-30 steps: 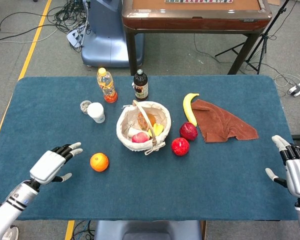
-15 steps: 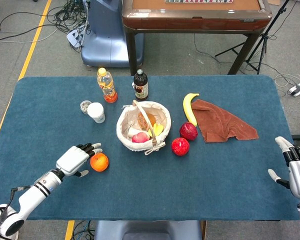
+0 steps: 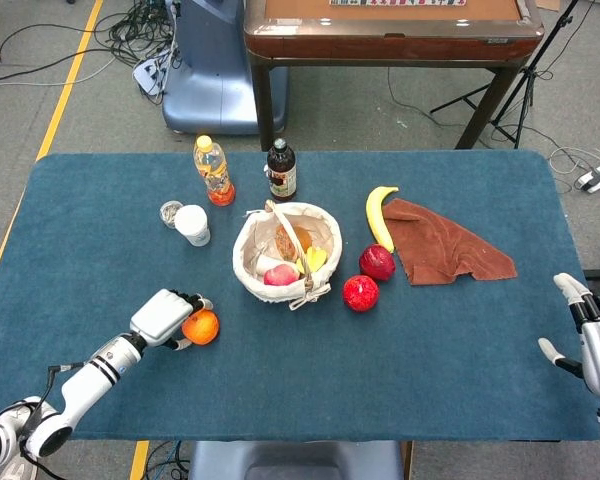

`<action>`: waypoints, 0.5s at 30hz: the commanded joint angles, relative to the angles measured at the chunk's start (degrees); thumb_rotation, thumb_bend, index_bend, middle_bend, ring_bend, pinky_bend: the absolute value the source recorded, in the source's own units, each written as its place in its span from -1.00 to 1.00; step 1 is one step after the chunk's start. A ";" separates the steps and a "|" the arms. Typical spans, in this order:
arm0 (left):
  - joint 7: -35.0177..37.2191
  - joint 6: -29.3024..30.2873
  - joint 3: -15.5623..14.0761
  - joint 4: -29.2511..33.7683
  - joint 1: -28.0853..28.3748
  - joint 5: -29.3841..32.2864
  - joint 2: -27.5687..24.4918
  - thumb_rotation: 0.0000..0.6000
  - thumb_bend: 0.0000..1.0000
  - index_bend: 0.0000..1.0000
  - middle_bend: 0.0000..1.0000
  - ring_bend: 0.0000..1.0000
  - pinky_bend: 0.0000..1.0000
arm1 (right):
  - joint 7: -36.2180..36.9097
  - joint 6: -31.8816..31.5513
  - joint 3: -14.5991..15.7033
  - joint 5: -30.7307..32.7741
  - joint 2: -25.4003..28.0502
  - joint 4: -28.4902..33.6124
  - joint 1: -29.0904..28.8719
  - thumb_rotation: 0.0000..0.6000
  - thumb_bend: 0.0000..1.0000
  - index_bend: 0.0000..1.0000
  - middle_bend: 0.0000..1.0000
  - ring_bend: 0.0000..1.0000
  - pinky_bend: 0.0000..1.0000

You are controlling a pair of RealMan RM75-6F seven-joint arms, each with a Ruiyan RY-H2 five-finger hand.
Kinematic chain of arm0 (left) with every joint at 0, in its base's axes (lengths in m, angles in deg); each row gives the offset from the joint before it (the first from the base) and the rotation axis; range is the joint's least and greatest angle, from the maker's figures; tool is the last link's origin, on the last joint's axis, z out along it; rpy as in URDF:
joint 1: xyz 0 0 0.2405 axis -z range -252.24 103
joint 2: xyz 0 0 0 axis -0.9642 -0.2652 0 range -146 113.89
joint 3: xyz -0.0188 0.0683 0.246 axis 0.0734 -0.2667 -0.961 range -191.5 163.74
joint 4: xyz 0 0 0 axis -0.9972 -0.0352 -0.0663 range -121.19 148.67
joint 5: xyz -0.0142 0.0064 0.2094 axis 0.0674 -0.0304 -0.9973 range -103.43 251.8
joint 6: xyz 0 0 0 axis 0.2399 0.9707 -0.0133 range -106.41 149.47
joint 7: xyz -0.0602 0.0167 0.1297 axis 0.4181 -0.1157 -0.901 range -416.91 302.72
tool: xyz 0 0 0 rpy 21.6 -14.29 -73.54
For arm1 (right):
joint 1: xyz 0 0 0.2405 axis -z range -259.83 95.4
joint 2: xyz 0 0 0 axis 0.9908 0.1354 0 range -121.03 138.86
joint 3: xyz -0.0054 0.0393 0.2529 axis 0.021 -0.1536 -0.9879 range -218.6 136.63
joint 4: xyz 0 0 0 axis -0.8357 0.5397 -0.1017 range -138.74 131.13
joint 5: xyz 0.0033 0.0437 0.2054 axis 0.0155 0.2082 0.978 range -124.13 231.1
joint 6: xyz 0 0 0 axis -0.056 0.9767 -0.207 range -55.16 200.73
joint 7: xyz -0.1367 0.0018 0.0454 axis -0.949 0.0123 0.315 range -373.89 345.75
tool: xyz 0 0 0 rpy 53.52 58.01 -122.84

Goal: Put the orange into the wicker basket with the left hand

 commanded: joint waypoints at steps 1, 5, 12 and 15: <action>2.11 2.83 0.12 -1.72 -0.16 -0.58 1.36 1.00 -0.52 -0.06 0.08 0.07 0.03 | 0.04 0.00 0.03 -0.05 -0.01 -0.03 0.02 1.00 -0.71 -0.73 -0.63 -0.60 -0.37; 4.73 6.36 0.45 -1.02 -0.86 -1.08 0.94 1.00 -0.52 0.00 0.17 0.13 0.06 | 0.03 0.00 -0.04 0.05 -0.01 -0.03 0.03 1.00 -0.71 -0.73 -0.63 -0.60 -0.37; 7.51 10.74 3.54 4.14 -1.38 0.97 -3.92 1.00 -0.52 0.00 0.17 0.12 0.06 | 0.17 0.33 -0.04 0.07 -0.14 -0.28 -0.10 1.00 -0.71 -0.73 -0.63 -0.60 -0.37; 10.03 11.61 5.82 6.39 -1.05 2.97 -5.37 1.00 -0.52 -0.01 0.17 0.11 0.08 | 0.06 0.72 -0.10 0.30 -0.30 -0.45 -0.27 1.00 -0.71 -0.73 -0.63 -0.60 -0.37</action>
